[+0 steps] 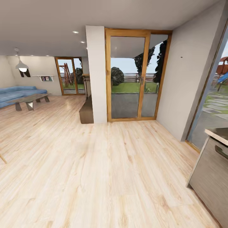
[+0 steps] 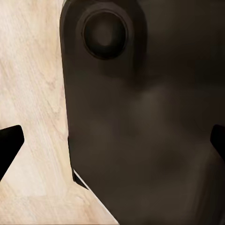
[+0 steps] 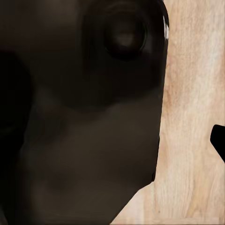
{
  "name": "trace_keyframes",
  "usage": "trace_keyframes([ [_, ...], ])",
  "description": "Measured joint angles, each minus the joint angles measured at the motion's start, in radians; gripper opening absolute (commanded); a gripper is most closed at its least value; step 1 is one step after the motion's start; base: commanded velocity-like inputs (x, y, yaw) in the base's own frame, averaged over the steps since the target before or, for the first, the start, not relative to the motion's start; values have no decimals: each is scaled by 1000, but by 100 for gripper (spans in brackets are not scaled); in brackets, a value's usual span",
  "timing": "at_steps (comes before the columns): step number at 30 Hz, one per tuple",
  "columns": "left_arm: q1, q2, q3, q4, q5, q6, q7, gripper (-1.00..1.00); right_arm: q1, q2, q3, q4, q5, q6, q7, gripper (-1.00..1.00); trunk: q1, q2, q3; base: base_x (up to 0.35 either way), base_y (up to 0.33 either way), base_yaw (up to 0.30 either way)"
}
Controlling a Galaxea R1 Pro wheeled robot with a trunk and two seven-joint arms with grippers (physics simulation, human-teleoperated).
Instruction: In the kitchen, take the popcorn bag from the countertop, put it into the microwave, and heat it until the popcorn is cooked so the cooked popcorn ends up inside the bag.
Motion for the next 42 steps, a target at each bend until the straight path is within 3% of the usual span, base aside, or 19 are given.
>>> trace_keyframes([
  [12, 1, -13, 7, -18, 2, -3, 7, 100, -23, 0, -5, -64, -5, -14, 0, 100, 0, 0, 0, 0, 0, 0],
  [19, -37, -12, 8, -39, 1, -20, 7, 100, -31, -5, 7, -99, 6, -33, 0, 100, 0, 0, 1, 0, 0, 0],
  [20, -83, -11, 8, -39, 2, -125, 7, 100, -52, -22, 8, -140, 9, -53, -2, 100, 0, 0, 0, 0, 0, 0],
  [22, -289, -10, 9, -40, 2, -147, 7, 100, -103, -34, 4, -445, 5, -56, -3, 100, 0, 0, 1, 0, 0, 0],
  [25, -297, -9, 10, -40, 3, -153, 7, 100, -179, -39, 0, -506, 3, -57, -11, 100, 0, 0, 1, 0, 0, 0],
  [33, -328, -13, 7, -54, 3, -154, 7, 100, -306, -30, 11, -531, 12, -96, -17, 100, 0, 0, 1, 0, 0, 0],
  [42, -326, -12, 15, -81, 5, -155, 7, 100, -314, -32, 15, -529, 13, -105, -15, 100, 0, 0, 1, 78, 82, 0],
])
